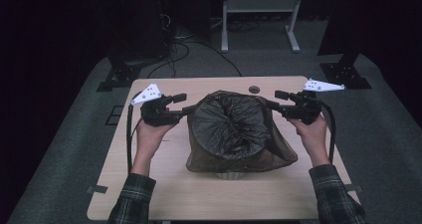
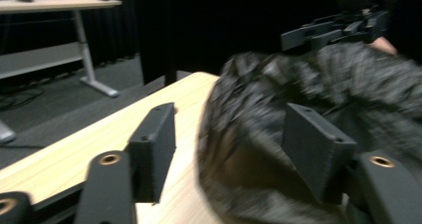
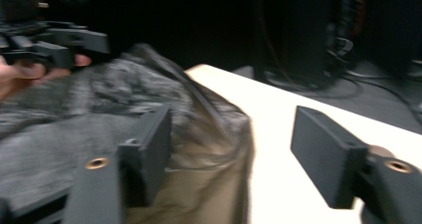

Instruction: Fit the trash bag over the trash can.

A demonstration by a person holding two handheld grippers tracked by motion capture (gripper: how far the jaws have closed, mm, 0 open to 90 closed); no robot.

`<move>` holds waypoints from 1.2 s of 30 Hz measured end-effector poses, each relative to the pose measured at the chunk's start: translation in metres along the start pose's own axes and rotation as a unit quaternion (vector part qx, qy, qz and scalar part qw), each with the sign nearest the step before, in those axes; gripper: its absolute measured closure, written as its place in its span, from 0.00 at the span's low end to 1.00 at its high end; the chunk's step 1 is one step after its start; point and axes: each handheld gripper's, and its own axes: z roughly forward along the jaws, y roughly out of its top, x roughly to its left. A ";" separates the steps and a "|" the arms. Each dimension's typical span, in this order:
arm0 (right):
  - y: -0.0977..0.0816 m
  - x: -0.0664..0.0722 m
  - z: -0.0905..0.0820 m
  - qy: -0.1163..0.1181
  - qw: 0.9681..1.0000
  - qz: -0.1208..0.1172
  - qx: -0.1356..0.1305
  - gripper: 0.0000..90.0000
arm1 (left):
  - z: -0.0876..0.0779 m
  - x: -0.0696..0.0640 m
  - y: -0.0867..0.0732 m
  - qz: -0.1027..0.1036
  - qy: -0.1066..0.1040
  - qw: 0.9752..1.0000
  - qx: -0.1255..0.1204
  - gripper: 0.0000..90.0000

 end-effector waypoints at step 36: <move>0.001 0.019 -0.026 0.059 0.996 -0.067 0.031 0.00 | 0.161 -0.085 0.054 0.096 -0.118 0.945 0.290 0.02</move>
